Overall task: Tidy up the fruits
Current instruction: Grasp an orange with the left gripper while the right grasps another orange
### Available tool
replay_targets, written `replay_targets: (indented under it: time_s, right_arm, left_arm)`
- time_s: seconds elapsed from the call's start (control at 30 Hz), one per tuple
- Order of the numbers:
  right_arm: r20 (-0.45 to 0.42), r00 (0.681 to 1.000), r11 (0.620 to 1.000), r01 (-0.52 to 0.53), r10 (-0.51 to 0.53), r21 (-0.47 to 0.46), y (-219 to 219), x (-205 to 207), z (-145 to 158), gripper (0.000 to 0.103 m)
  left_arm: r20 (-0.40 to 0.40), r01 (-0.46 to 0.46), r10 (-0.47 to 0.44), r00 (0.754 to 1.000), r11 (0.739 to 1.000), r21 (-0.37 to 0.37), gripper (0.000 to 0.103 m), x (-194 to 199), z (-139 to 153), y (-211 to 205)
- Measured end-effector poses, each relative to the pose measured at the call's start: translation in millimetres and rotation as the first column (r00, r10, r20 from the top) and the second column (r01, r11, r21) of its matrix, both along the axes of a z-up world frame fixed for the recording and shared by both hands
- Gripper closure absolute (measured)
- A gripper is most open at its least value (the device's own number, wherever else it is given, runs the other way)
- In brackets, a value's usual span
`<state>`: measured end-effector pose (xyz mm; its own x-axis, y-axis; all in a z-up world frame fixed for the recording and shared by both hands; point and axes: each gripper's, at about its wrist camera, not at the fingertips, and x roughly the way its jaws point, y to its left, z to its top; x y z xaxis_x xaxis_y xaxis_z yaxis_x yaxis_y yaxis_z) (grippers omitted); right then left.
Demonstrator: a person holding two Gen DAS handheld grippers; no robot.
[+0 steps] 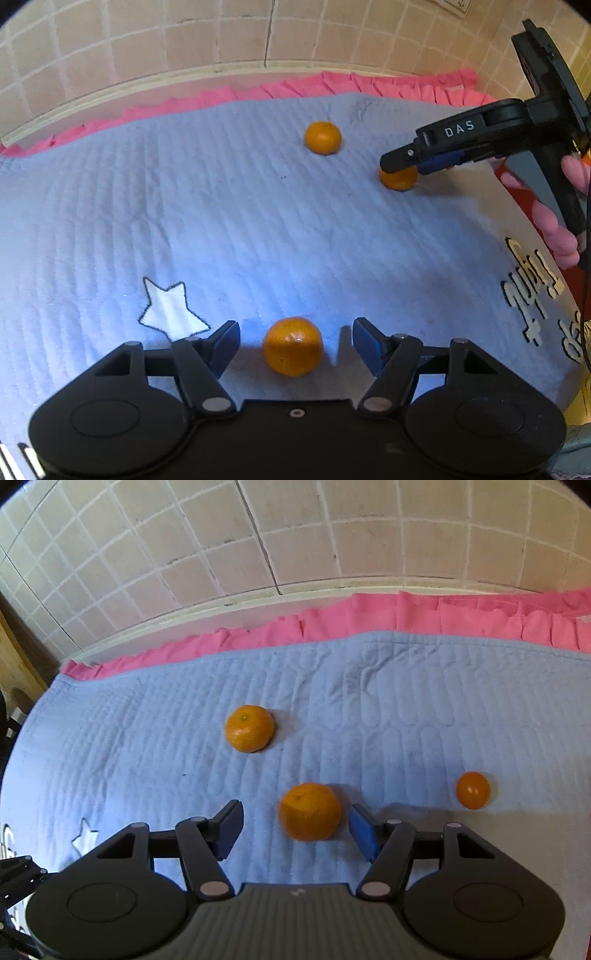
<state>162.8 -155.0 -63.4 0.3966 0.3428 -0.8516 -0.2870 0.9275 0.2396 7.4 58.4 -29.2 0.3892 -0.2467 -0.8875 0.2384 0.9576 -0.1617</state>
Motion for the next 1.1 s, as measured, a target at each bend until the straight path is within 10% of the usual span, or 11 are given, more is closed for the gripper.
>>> replay_targets:
  time_s: [0.67,1.1]
  right_arm:
    - [0.018,1.000,0.998,-0.014,0.015,-0.065,10,12,-15,0.057]
    - [0.026,1.000,0.999,0.000,0.001,-0.052,8,9,-14,0.060]
  left_arm:
    - [0.002,0.024,-0.024,1.000,0.994,0.103,0.027,2,-12,-21]
    - [0.013,0.031,-0.033,0.999,0.991,0.126,0.059,1,-10,-21]
